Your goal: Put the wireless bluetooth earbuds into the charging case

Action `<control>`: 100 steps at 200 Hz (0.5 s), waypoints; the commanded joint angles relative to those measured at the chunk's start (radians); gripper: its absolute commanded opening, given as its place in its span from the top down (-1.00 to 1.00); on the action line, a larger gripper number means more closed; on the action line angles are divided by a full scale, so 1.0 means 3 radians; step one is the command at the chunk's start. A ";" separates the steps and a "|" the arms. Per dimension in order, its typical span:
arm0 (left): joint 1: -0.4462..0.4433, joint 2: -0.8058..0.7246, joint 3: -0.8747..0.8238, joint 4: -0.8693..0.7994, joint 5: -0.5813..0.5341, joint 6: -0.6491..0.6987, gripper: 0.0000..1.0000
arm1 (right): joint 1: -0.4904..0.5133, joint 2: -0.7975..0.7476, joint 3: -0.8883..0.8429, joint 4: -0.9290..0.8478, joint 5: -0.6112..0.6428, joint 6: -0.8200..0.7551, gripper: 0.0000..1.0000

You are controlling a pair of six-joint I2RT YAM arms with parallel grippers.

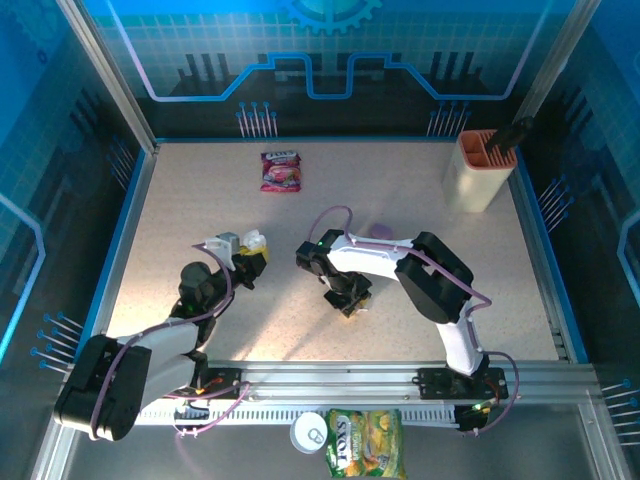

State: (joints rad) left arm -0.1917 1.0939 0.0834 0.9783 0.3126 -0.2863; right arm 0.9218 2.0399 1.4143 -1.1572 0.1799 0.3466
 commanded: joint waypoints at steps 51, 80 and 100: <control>0.0014 0.0016 0.0080 0.0165 0.0088 0.0034 0.83 | -0.0005 -0.0135 -0.0067 -0.0074 -0.0028 -0.0062 0.30; 0.0015 0.0019 0.0079 0.0169 0.0093 0.0029 0.84 | -0.0007 -0.0111 -0.0073 -0.0069 0.0015 -0.0102 0.25; 0.0015 0.0022 0.0080 0.0174 0.0093 0.0031 0.84 | -0.0005 -0.0063 -0.0061 -0.0063 0.0027 -0.0132 0.29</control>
State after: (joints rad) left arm -0.1917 1.0943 0.0834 0.9783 0.3126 -0.2863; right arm 0.9218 2.0270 1.4040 -1.1591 0.1791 0.3279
